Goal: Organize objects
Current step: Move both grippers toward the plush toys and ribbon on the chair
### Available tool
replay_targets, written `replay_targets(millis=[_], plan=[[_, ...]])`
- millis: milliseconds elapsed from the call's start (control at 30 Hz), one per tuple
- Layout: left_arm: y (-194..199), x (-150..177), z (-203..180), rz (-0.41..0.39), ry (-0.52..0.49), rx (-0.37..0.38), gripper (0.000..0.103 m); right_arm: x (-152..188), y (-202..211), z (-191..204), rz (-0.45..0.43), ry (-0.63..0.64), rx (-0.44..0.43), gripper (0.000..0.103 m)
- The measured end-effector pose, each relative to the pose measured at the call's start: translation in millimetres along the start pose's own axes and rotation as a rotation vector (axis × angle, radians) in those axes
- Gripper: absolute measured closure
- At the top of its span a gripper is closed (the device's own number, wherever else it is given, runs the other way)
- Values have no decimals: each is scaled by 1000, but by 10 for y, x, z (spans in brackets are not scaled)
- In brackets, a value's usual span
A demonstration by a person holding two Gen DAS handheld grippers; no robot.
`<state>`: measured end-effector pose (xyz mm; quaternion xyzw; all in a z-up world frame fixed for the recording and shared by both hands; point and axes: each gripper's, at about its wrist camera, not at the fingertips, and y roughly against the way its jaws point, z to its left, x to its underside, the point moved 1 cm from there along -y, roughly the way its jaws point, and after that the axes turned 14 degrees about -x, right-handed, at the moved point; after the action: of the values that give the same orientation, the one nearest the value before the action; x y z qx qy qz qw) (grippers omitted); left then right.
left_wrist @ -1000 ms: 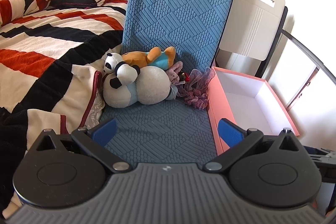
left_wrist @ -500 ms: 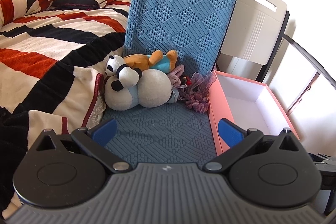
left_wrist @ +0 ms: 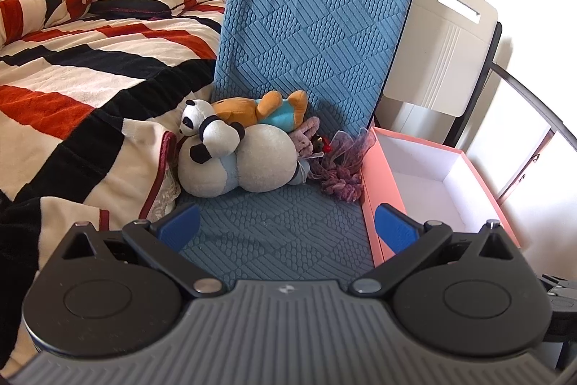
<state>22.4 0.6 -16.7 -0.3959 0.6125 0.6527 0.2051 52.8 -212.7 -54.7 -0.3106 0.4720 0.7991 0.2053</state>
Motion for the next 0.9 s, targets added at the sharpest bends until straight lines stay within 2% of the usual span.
replay_targets(millis=[300,767,900], plan=[[-263,-4,-49,-11,-20,-26,0,-50,-228,-73,20,3,-7,0],[-789,-165,-58,-84,83,-34,0,-172,-748,-95,-3,115,-12,0],[-989,-251,-80,-120,85,-62,0,-194,-921,-95,-13,144,-17,0]])
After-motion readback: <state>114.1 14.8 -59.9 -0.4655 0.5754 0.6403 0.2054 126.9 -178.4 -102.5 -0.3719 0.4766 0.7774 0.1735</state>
